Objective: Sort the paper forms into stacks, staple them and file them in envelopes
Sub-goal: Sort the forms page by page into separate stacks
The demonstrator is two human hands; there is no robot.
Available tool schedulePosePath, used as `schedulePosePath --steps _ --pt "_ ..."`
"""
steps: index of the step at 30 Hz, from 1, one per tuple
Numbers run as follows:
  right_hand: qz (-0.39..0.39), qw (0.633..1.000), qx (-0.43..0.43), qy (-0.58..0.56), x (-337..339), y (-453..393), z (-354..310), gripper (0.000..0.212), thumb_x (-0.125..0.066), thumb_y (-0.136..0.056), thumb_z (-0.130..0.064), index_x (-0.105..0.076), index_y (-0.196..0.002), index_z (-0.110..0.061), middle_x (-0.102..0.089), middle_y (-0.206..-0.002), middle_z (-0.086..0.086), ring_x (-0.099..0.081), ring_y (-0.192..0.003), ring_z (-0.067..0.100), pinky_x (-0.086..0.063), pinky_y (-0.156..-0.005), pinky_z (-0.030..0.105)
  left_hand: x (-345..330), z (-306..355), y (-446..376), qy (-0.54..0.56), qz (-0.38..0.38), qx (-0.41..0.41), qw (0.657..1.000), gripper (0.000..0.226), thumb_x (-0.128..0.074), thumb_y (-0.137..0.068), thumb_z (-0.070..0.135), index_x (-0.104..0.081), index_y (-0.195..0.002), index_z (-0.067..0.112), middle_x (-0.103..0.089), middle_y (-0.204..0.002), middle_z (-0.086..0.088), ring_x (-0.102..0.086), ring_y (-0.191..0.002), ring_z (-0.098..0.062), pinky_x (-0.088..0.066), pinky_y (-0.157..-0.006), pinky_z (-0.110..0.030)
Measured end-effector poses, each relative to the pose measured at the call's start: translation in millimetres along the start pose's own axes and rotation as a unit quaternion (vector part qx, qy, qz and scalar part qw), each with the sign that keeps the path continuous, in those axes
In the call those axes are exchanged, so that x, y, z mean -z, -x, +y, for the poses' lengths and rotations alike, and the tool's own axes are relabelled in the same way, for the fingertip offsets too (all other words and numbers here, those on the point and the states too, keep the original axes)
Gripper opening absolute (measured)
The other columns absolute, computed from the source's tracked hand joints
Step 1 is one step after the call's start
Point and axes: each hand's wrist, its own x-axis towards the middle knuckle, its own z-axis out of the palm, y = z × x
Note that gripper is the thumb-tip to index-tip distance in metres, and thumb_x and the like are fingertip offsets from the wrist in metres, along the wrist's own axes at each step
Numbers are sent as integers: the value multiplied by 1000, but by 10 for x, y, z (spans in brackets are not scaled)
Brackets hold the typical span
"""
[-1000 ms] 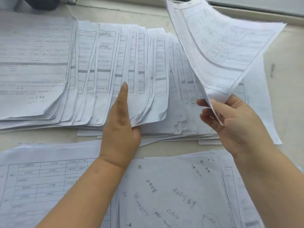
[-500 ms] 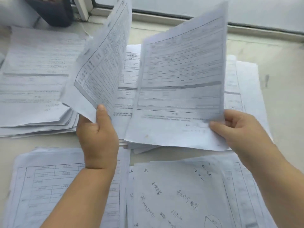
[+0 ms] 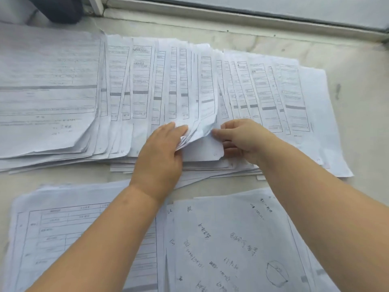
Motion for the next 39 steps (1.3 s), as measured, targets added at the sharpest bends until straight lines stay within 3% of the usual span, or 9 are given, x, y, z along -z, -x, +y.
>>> schedulePosePath --steps 5,10,15,19,22,29,32,35,39 --pt "64 998 16 18 -100 -7 15 26 -70 -89 -26 -57 -73 -10 -63 -62 7 -58 -51 18 -53 -55 31 114 -23 -34 -26 -42 -9 999 49 -65 -86 43 -59 -130 21 -47 -143 -2 -36 -137 -17 -18 -102 -14" --pt "94 995 19 15 -144 -16 38 34 -72 -87 -33 -52 -65 -15 -62 -63 6 -57 -56 21 -50 -66 38 171 -37 -41 -48 -29 -47 997 41 -70 -85 36 -64 -124 23 -54 -136 -1 -42 -128 -15 -22 -91 -12" --pt "98 995 13 -1 -168 32 14 32 -69 -89 -31 -54 -66 -14 -59 -49 -2 -54 -45 14 -50 -65 36 127 -102 -68 -96 -37 -79 992 49 -77 -77 34 -64 -121 19 -57 -132 -1 -48 -125 -22 -37 -98 -30" --pt "111 994 1 -15 -193 69 -28 30 -64 -93 -34 -57 -71 -14 -64 -59 0 -58 -49 13 -52 -59 29 66 -142 -65 -112 20 -144 983 32 -54 -82 40 -67 -99 16 -66 -101 -4 -61 -95 -26 -49 -74 -33" --pt "113 991 -8 -66 -177 102 -14 25 -58 -97 -29 -62 -78 -13 -67 -72 4 -62 -58 17 -52 -52 25 91 -177 -71 -79 67 -159 982 24 -41 -93 32 -39 -72 20 -42 -66 7 -38 -62 -18 -27 -47 -22" --pt "102 990 1 -97 -194 185 13 13 -61 -93 -4 -64 -105 -4 -69 -80 6 -66 -55 11 -54 -50 21 97 -185 -98 -56 57 -122 989 23 -34 -97 32 -41 -79 20 -30 -59 13 -34 -60 -19 -19 -51 -16" --pt "128 984 17 -121 -195 295 35 22 -56 -91 3 -63 -111 -6 -72 -94 11 -71 -72 16 -58 -62 23 131 -141 -88 -30 19 -100 994 28 -33 -97 32 -52 -115 20 -42 -64 10 -42 -64 -22 -27 -51 -27" --pt "233 960 69 -140 -170 538 125 20 -55 -92 -3 -61 -109 -13 -71 -95 7 -69 -82 15 -58 -73 24 134 -131 -58 -165 -83 -152 971 31 -42 -95 39 -51 -125 33 -56 -115 -4 -52 -108 -31 -41 -84 -34" --pt "292 934 115 -170 -270 1090 409 17 -52 -94 -7 -62 -100 -19 -72 -91 2 -65 -73 11 -54 -66 22 237 5 -122 -308 -212 -115 920 46 -44 -96 49 -38 -140 37 -26 -150 -8 -24 -140 -25 -14 -117 -37"
